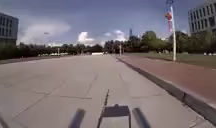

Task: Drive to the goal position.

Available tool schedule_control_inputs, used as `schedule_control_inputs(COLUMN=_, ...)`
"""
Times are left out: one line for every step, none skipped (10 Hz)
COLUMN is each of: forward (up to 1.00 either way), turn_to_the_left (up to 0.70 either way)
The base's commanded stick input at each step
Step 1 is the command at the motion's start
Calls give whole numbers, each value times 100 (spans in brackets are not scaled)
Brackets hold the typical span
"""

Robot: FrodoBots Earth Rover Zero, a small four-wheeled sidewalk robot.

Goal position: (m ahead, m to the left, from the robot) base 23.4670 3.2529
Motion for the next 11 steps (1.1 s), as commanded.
schedule_control_inputs(forward=100, turn_to_the_left=-2)
schedule_control_inputs(forward=100, turn_to_the_left=-2)
schedule_control_inputs(forward=100, turn_to_the_left=-2)
schedule_control_inputs(forward=100, turn_to_the_left=-2)
schedule_control_inputs(forward=100, turn_to_the_left=-2)
schedule_control_inputs(forward=100, turn_to_the_left=-2)
schedule_control_inputs(forward=100, turn_to_the_left=-2)
schedule_control_inputs(forward=100, turn_to_the_left=-2)
schedule_control_inputs(forward=100, turn_to_the_left=-2)
schedule_control_inputs(forward=100, turn_to_the_left=-2)
schedule_control_inputs(forward=100, turn_to_the_left=-2)
